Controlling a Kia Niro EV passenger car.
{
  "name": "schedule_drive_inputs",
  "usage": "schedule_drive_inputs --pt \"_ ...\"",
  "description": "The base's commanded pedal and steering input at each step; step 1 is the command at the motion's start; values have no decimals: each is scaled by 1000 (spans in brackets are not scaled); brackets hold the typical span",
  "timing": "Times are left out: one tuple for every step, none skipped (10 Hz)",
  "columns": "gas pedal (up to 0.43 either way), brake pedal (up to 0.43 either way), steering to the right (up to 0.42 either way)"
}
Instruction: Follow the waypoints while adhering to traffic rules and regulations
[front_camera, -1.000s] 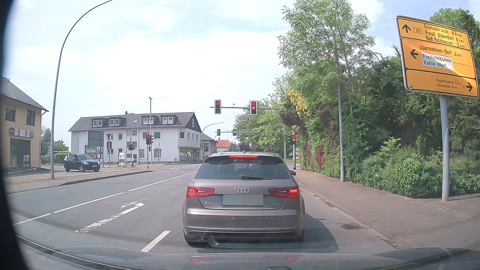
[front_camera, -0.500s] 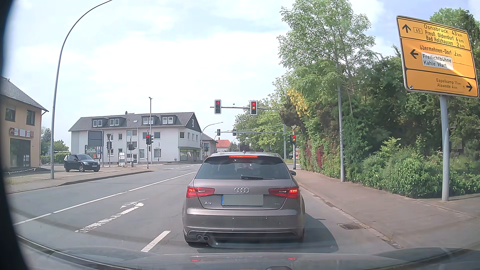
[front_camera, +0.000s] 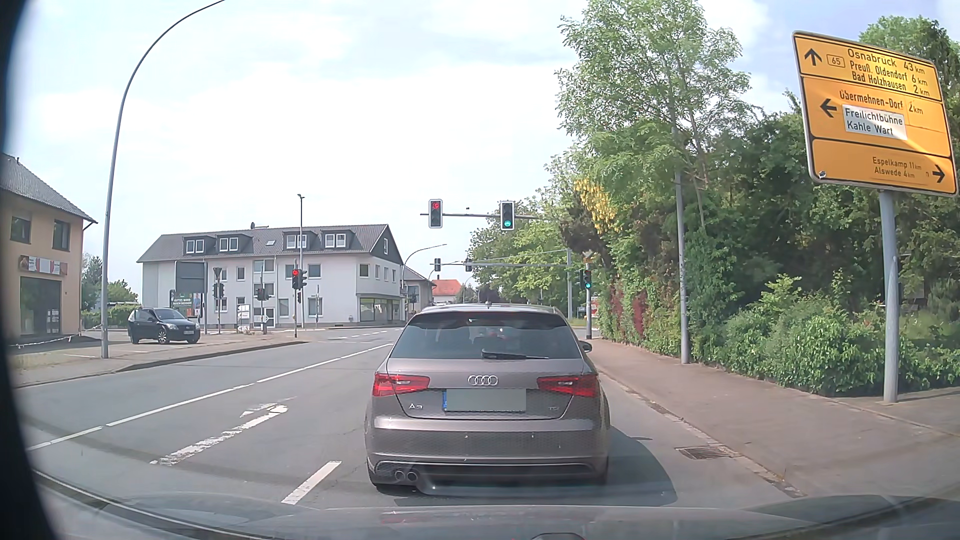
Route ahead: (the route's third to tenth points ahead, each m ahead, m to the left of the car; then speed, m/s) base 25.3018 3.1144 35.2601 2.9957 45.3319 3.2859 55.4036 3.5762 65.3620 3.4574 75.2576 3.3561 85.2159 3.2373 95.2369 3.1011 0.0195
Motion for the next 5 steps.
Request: schedule_drive_inputs --pt "0 0 -4" --pt "0 0 -5" --pt "0 0 -4" --pt "0 0 -4" --pt "0 0 -5"
